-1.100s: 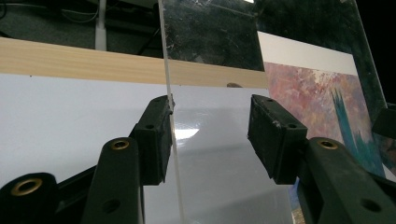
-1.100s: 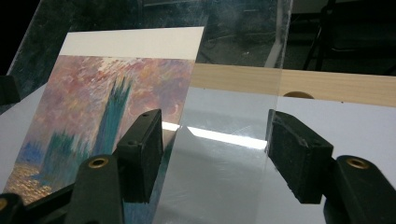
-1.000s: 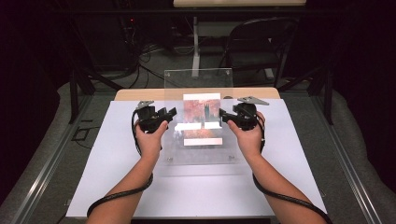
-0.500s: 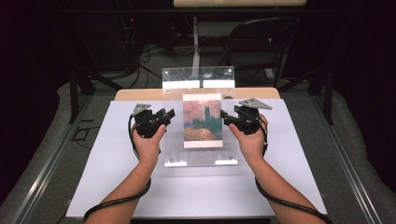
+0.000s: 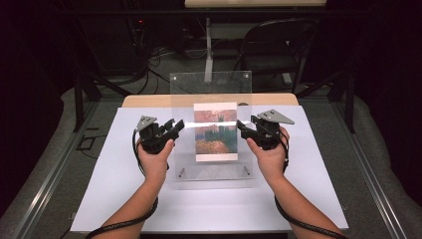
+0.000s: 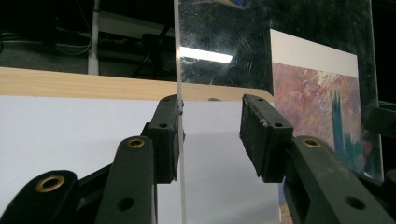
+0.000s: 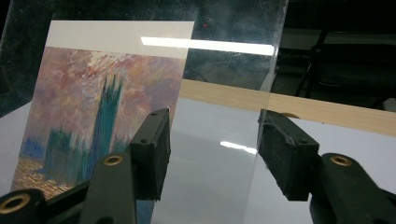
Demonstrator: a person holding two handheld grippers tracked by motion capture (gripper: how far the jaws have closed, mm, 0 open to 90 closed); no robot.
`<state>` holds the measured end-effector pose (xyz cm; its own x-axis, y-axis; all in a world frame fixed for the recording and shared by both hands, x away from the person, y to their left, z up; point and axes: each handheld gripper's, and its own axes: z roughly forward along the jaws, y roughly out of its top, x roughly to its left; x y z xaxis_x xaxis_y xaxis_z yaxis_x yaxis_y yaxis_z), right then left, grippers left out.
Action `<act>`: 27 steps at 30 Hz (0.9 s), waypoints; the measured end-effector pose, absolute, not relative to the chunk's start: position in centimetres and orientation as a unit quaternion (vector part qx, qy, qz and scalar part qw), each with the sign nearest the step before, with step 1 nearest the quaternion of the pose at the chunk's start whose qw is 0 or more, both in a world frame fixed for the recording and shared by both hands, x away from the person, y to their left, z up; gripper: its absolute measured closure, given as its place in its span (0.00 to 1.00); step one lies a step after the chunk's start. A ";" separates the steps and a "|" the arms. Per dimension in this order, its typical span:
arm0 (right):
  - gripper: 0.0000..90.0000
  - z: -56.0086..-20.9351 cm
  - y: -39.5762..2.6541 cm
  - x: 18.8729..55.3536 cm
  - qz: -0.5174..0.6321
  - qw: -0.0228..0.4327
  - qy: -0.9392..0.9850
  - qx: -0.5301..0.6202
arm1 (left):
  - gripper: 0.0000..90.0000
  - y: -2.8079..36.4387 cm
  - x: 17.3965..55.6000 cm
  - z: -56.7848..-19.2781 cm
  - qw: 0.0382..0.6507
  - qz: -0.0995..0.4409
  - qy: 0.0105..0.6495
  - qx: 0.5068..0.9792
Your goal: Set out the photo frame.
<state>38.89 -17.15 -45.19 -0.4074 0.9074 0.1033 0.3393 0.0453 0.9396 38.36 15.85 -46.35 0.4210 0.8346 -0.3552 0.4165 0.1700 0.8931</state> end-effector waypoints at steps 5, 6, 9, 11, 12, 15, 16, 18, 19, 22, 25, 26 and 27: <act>0.51 -45.0 -17.2 37.9 0.512 0.287 0.668 0.458 | 0.67 16.1 37.6 -46.3 0.577 0.185 0.498 0.621; 0.52 -45.0 -17.2 37.8 0.512 0.288 0.668 0.457 | 0.68 16.1 37.4 -46.2 0.577 0.186 0.497 0.621; 0.54 -44.9 -17.4 37.3 0.515 0.288 0.667 0.455 | 0.69 16.2 36.9 -46.1 0.578 0.189 0.490 0.624; 0.55 -44.8 -17.5 36.9 0.515 0.290 0.668 0.452 | 0.69 16.4 36.5 -46.1 0.581 0.188 0.486 0.625; 0.56 -44.8 -17.5 36.7 0.516 0.291 0.667 0.452 | 0.69 16.4 36.3 -46.1 0.581 0.189 0.484 0.627; 0.58 -44.7 -17.6 36.2 0.518 0.292 0.666 0.450 | 0.70 16.5 35.8 -46.0 0.584 0.188 0.479 0.628; 0.58 -44.7 -17.7 35.9 0.518 0.294 0.666 0.448 | 0.71 16.5 35.8 -46.0 0.584 0.188 0.479 0.628; 0.60 -44.8 -17.8 35.5 0.519 0.298 0.667 0.444 | 0.71 16.6 35.2 -46.0 0.585 0.192 0.472 0.631; 0.60 -44.8 -17.8 35.5 0.519 0.298 0.667 0.444 | 0.71 16.6 35.2 -46.0 0.585 0.192 0.472 0.631; 0.62 -44.7 -17.9 34.5 0.519 0.303 0.669 0.438 | 0.72 16.6 34.6 -46.0 0.588 0.194 0.467 0.631; 0.64 -44.8 -18.2 33.9 0.524 0.305 0.667 0.434 | 0.72 16.7 34.2 -46.0 0.588 0.196 0.461 0.635; 0.65 -44.8 -18.2 33.7 0.526 0.305 0.665 0.433 | 0.72 16.7 34.0 -46.0 0.589 0.194 0.458 0.637; 0.65 -44.9 -18.2 33.5 0.527 0.307 0.665 0.433 | 0.72 16.8 33.7 -45.9 0.590 0.193 0.456 0.638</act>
<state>33.49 -18.23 -44.85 -0.4379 0.8977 0.0482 0.2520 0.0711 0.9651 33.72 16.79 -45.92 0.5103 0.8091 -0.2916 0.3544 0.1111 0.9285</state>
